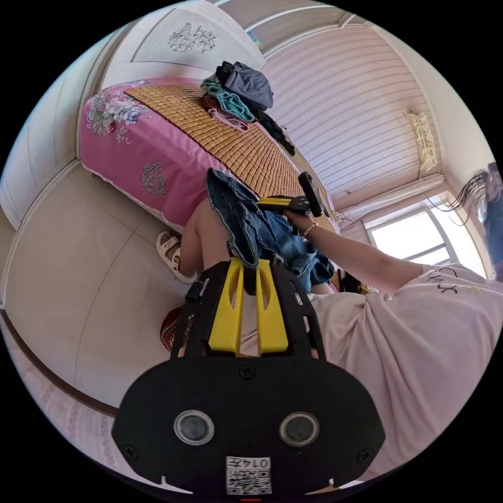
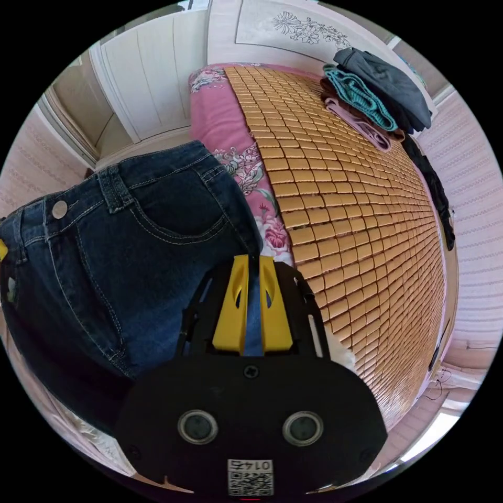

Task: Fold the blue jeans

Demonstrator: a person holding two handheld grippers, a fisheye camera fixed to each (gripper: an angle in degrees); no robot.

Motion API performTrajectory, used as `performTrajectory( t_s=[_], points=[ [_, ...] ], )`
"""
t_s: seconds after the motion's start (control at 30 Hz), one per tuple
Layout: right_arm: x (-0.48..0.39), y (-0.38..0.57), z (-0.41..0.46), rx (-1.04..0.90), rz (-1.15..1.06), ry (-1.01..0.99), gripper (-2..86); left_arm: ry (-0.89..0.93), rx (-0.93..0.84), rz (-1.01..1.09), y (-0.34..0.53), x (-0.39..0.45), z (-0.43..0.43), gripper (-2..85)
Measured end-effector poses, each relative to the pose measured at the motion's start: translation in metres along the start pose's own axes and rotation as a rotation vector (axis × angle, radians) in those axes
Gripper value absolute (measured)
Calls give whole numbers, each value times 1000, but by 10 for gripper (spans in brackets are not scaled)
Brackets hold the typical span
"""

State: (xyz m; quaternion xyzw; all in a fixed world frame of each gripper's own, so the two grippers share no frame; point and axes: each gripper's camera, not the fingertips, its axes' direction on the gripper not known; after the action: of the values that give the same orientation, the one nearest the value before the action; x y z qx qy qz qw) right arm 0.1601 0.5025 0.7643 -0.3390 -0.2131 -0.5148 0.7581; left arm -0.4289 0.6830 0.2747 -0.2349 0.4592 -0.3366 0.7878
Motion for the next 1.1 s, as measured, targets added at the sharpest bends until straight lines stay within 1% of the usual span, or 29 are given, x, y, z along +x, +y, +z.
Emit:
performTrajectory(
  t_s=[0.03,0.07,0.13,0.2,0.23,0.3,0.33,0.37,0.4,0.43,0.47,0.5,0.53,0.57,0.6,0.67,0.73,0.77,0.8,0.83,0.9,0.93,1.0,1.07,1.1],
  points=[
    [2,5,-4,16,15,-25,29,-4,1,20,-1,5,-2,34],
    [9,18,-15,73,70,-92,22,-17,-8,69,-3,16,-6,33],
    [29,49,-39,240,229,-212,16,-37,-18,162,-7,37,-12,33],
    [58,114,-77,517,492,-372,12,-21,-16,314,-14,72,-17,32],
    [63,132,-88,586,537,-379,11,-7,-12,359,-15,82,-17,32],
    [79,206,-140,791,677,-294,9,79,34,544,-22,123,-14,30],
    [84,228,-156,849,731,-286,9,110,50,585,-24,134,-11,29],
    [93,275,-190,1018,828,-297,8,176,87,650,-30,156,-6,28],
    [96,322,-230,1224,869,-276,8,229,144,708,-35,180,-1,25],
    [96,343,-253,1312,878,-239,8,257,178,738,-38,194,1,23],
    [91,378,-305,1461,855,-122,8,340,240,805,-45,222,1,21],
    [80,403,-361,1604,751,30,8,457,304,864,-53,250,-4,19],
    [74,410,-389,1657,685,105,8,524,333,887,-57,262,-7,18],
    [61,415,-442,1703,559,227,8,654,384,937,-64,286,-16,16],
    [51,410,-486,1698,462,333,8,725,427,977,-68,308,-23,15],
    [44,391,-529,1654,373,446,8,723,500,1004,-68,330,-29,13],
    [51,360,-550,1522,336,476,8,685,532,992,-71,338,-27,12],
    [63,338,-548,1411,356,456,8,662,522,956,-76,336,-21,11],
    [77,315,-533,1285,387,447,7,626,496,911,-80,328,-11,10],
    [85,304,-521,1220,412,441,7,600,481,881,-83,322,-4,10],
    [119,272,-446,988,508,377,7,505,375,738,-92,292,32,8],
    [126,268,-423,950,544,341,7,474,352,713,-93,285,42,8],
    [142,263,-332,852,701,83,8,314,269,652,-91,256,78,7],
    [138,258,-272,777,737,-47,8,197,206,597,-89,233,101,7],
    [130,252,-242,724,736,-74,8,138,166,567,-88,219,112,7]
  ],
)
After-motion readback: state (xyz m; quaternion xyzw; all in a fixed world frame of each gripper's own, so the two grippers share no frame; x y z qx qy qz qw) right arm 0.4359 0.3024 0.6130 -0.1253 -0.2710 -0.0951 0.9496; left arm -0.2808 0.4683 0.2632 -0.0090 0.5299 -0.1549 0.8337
